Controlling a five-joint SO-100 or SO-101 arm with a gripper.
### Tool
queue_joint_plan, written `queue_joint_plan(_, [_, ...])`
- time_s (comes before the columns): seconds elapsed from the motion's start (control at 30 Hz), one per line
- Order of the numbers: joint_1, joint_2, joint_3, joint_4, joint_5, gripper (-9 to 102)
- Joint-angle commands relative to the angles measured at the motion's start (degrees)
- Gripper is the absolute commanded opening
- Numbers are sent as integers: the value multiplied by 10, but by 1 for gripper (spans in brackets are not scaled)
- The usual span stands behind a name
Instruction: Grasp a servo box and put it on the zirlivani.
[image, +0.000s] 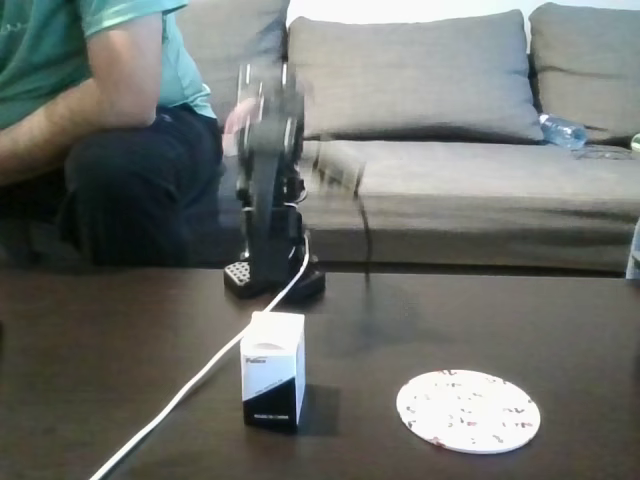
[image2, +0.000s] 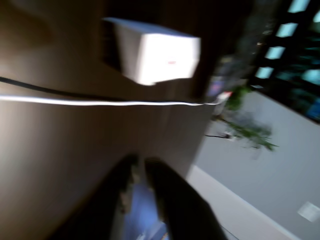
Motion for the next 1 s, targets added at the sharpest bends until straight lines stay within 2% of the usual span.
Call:
queue_joint_plan(0.0, [15, -244, -183, 4, -1, 1])
queue_joint_plan(0.13, [77, -518, -384, 34, -10, 2])
queue_joint_plan(0.23, [90, -671, -524, 95, -64, 2])
queue_joint_plan(0.33, [90, -755, -628, 157, -149, 2])
queue_joint_plan(0.47, [58, -770, -712, 214, -265, 2])
queue_joint_plan(0.63, [18, -773, -712, 234, -467, 14])
queue_joint_plan(0.77, [-4, -777, -634, 235, -639, 19])
queue_joint_plan(0.87, [-10, -779, -575, 234, -698, 19])
queue_joint_plan(0.97, [-16, -779, -562, 231, -696, 19])
